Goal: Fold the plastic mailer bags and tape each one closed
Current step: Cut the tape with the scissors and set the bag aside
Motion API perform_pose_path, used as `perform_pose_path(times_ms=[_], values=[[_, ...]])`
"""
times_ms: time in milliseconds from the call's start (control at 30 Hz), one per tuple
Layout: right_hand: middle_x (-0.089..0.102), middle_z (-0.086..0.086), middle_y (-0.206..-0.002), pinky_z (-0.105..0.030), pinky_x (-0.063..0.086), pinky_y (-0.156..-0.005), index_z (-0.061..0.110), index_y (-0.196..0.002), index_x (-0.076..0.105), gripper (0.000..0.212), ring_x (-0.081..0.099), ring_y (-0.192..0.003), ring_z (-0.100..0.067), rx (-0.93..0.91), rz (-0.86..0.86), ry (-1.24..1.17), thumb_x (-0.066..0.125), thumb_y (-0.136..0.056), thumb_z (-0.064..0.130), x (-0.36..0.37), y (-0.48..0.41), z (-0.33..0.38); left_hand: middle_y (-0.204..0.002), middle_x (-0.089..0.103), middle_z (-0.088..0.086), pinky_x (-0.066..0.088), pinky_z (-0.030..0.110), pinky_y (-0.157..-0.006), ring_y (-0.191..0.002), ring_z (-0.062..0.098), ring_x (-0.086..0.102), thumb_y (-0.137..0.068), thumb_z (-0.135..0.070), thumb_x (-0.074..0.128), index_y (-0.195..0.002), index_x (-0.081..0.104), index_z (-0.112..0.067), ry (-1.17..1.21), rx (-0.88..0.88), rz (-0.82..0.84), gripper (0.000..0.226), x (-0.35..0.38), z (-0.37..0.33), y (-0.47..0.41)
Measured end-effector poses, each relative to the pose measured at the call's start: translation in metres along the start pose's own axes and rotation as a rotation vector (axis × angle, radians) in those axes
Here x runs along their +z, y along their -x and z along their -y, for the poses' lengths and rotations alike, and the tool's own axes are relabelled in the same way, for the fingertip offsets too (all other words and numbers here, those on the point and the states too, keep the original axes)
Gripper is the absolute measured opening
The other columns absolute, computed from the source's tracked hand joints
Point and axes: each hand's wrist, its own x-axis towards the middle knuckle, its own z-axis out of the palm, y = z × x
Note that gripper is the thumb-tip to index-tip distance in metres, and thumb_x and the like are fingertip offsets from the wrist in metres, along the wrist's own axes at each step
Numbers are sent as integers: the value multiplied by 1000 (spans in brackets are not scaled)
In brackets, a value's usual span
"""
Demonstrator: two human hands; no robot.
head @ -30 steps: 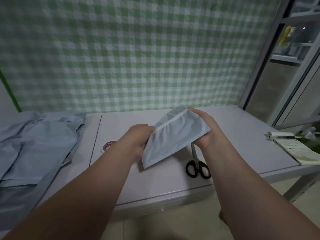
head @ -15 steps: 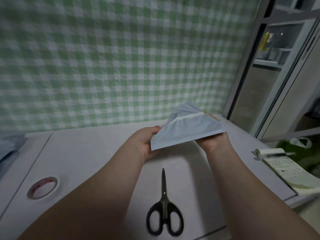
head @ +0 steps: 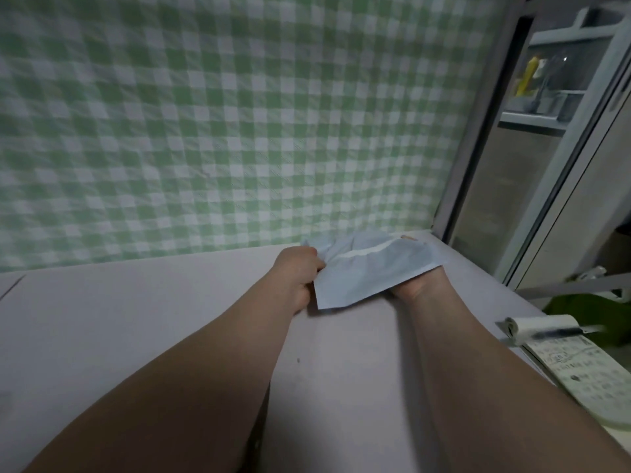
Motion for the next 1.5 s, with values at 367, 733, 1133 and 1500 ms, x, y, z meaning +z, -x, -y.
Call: perform_pose_path(times_ms=[367,733,1133,1500], values=[[67,-14,-91,-44,59,-72,11,-93,61,13,66,-79,-27,8,-146,617,66,-83,16,-11,25,46,-130,52,17,47,40,-98,-112,29,54,-90,4,48,-106,60,-7,-788,167,-152,23,22,12,24],[57,-10,-90,-28,39,-67,5,-85,58,12,56,-101,-29,-278,-253,1927,48,-85,-2,-3,58,18,-85,54,4,42,28,-78,-103,24,56,-90,-8,48,-87,58,-14,-1417,226,-6,12,-1,-9,77],[60,-8,-70,-24,40,-52,7,-64,57,23,51,-63,-20,-422,406,1666,49,-85,8,125,193,-67,-84,40,-2,30,27,-69,-75,15,37,-82,-15,54,-76,39,-27,-1375,320,-334,20,-180,-38,204],[60,0,-79,-24,41,-64,11,-80,68,15,52,-69,-17,-325,721,1589,58,-87,19,189,292,-166,-130,43,9,41,38,-95,-119,28,46,-91,-25,48,-123,50,-16,-1756,-68,-696,33,-340,-22,296]])
